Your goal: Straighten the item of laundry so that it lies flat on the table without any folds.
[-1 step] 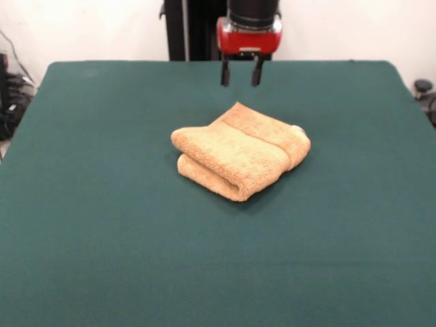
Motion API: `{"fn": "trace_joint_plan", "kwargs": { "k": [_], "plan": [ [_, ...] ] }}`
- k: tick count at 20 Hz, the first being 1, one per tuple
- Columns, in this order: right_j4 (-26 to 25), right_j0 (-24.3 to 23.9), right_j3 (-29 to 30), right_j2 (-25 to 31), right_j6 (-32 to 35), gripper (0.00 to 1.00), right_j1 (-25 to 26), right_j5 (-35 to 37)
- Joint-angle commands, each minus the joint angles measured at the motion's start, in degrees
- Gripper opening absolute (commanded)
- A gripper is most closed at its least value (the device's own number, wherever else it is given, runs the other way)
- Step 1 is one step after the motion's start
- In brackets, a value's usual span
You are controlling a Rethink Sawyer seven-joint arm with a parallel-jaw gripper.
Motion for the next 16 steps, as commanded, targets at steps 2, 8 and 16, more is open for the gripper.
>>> {"fn": "trace_joint_plan", "kwargs": {
  "k": [2, 8, 16],
  "plan": [
    [-1.34, -4.5, 5.19, 7.5, 4.03, 1.0, -5.32, 2.73],
    [-3.58, -5.75, 5.88, 5.96, 5.74, 1.0, -1.91, -3.01],
    [-5.95, -8.2, 5.86, 4.86, 8.28, 1.0, 3.07, -10.46]
  ]
}}
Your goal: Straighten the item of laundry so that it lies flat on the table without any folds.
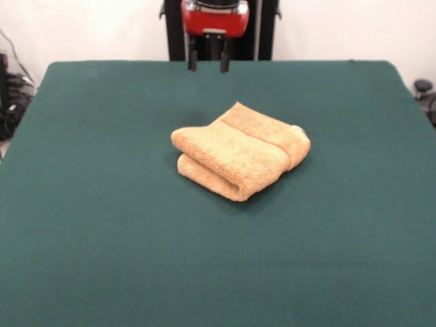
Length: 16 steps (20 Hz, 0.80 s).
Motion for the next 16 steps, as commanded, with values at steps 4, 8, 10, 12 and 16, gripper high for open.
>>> {"fn": "trace_joint_plan", "kwargs": {
  "k": [4, 8, 10, 12, 16],
  "plan": [
    [-3.31, -0.49, 4.1, 3.0, 10.57, 1.0, 7.85, -11.86],
    [-3.67, -0.76, 6.71, 1.5, 11.59, 1.0, 7.27, -14.38],
    [-4.05, -1.72, 8.58, 1.3, 11.42, 1.0, 6.51, -14.7],
    [-4.34, -2.45, 10.19, 0.91, 10.83, 1.0, 5.36, -13.91],
    [-3.8, -2.89, 12.72, 0.11, 11.15, 1.0, 3.75, -13.09]
  ]
}}
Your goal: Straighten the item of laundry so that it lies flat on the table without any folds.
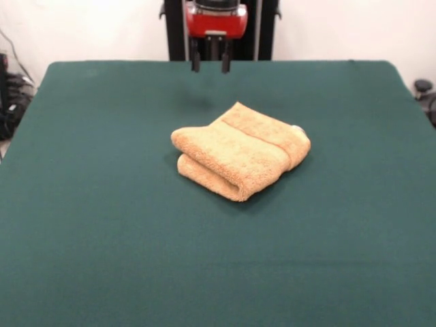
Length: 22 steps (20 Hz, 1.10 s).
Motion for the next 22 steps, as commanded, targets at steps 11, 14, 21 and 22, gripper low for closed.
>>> {"fn": "trace_joint_plan", "kwargs": {
  "k": [11, 14, 21, 22],
  "plan": [
    [6.41, 5.28, -4.74, 2.08, 9.95, 1.0, 1.2, 8.35],
    [7.73, 7.17, -8.31, 0.89, 9.85, 1.0, 3.82, 8.49],
    [11.0, 9.47, -13.59, 0.31, 10.35, 1.0, 7.22, 9.78],
    [11.62, 9.82, -14.8, 0.21, 10.4, 1.0, 8.18, 9.96]
  ]
}}
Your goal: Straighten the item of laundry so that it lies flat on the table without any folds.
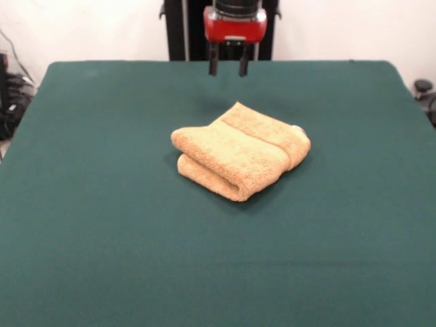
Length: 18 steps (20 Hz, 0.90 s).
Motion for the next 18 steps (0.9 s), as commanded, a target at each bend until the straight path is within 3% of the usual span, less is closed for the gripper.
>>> {"fn": "trace_joint_plan", "kwargs": {
  "k": [1, 18],
  "plan": [
    [6.35, 3.26, -12.02, 1.03, 10.45, 1.0, 7.04, 5.4],
    [10.3, 2.07, -19.87, 3.0, 11.38, 1.0, 15.76, -0.7]
  ]
}}
